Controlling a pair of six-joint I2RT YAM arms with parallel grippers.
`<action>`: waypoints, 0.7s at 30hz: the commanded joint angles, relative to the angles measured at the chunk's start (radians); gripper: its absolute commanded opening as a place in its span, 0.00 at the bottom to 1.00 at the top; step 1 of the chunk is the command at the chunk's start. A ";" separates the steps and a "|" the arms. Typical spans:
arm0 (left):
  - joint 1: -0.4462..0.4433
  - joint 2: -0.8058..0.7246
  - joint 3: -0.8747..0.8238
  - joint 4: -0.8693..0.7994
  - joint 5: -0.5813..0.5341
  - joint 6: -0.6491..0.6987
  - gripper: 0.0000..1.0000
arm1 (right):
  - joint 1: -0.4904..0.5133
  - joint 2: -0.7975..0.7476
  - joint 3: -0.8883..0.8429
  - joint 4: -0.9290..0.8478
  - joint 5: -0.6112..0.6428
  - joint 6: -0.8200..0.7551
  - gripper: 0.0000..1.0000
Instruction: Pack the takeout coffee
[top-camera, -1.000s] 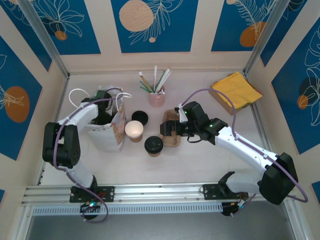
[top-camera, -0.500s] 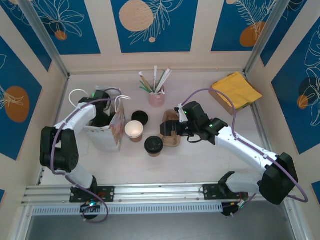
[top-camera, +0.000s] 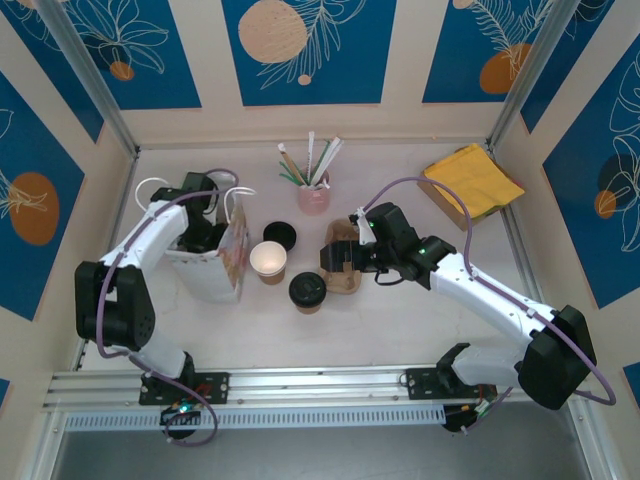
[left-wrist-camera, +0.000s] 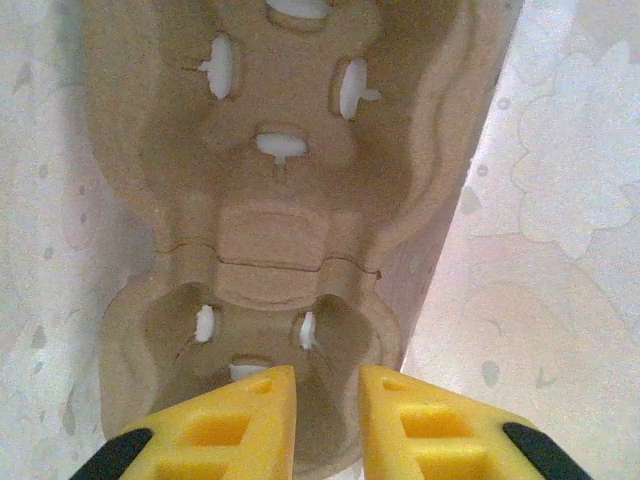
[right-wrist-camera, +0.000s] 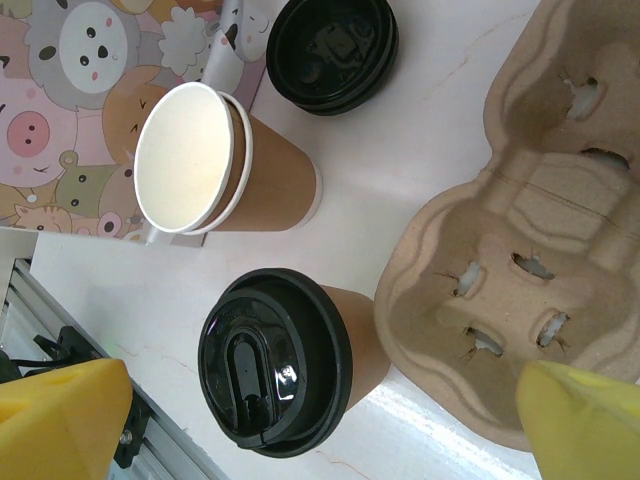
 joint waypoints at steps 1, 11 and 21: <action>0.012 -0.034 0.044 -0.057 -0.018 -0.021 0.22 | -0.007 0.010 0.037 -0.006 -0.023 -0.018 0.99; 0.010 -0.071 0.085 -0.099 -0.023 -0.029 0.22 | -0.006 0.009 0.038 -0.008 -0.027 -0.013 0.99; 0.010 -0.096 0.119 -0.131 -0.031 -0.032 0.22 | 0.001 0.004 0.036 -0.009 -0.022 -0.004 0.99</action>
